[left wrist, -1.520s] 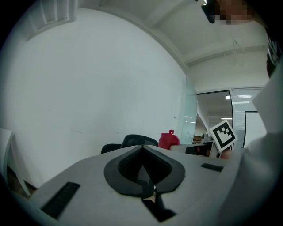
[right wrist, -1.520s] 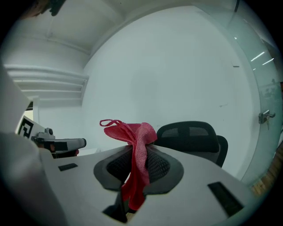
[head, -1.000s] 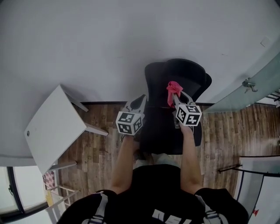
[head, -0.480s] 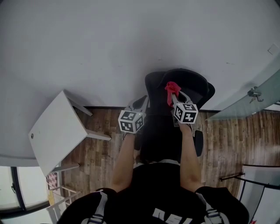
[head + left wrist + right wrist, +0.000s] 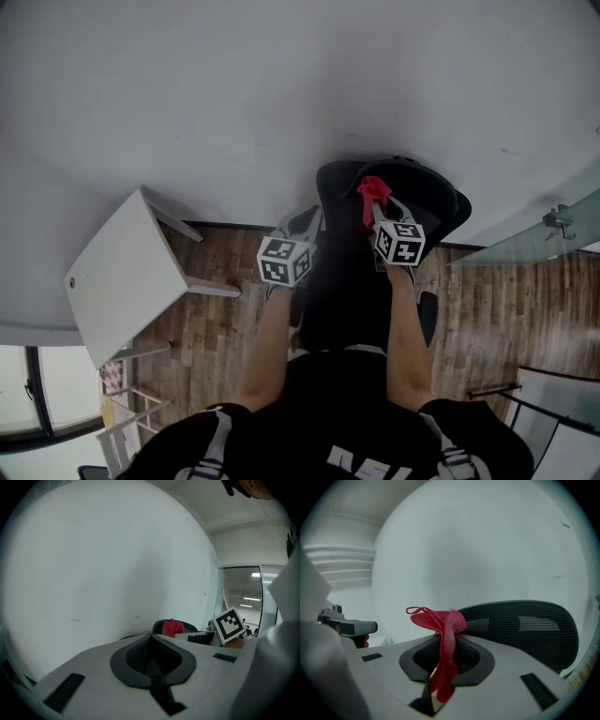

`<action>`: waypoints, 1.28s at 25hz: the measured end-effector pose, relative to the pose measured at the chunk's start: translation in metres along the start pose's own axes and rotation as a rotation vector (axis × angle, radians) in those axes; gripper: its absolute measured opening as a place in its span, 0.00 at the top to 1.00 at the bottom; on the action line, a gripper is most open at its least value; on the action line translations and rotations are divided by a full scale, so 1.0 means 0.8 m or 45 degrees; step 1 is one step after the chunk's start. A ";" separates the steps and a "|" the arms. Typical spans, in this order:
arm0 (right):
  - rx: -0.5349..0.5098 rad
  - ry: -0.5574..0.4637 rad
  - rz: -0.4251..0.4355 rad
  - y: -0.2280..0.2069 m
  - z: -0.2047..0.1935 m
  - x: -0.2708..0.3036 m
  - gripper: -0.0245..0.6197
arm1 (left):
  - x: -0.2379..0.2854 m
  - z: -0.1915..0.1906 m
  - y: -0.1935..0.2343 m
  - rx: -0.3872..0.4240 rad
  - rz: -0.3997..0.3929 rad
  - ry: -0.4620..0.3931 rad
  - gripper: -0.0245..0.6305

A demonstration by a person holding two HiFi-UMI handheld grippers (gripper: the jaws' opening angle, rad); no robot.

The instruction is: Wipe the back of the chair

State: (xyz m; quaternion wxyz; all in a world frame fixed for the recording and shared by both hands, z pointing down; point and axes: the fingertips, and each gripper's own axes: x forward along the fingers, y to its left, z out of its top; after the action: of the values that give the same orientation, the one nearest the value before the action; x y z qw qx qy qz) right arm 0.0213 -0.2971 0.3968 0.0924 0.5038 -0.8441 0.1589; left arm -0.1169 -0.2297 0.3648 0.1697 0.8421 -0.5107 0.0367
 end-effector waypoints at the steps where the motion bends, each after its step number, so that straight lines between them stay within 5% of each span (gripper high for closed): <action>1: 0.001 0.002 0.002 -0.001 0.000 0.004 0.83 | 0.004 -0.001 0.000 0.001 0.002 0.004 0.93; 20: 0.015 0.015 -0.017 -0.040 0.005 0.024 0.83 | 0.044 0.008 -0.008 0.024 -0.004 0.015 0.93; 32: 0.056 0.007 -0.140 -0.104 0.002 -0.002 0.83 | 0.082 0.005 -0.045 0.040 -0.086 0.031 0.93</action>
State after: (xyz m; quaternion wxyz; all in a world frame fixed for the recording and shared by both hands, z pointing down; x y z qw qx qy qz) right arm 0.0955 -0.3336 0.4092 0.0924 0.5509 -0.8111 0.1735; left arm -0.0546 -0.2713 0.3674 0.1639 0.8609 -0.4791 0.0492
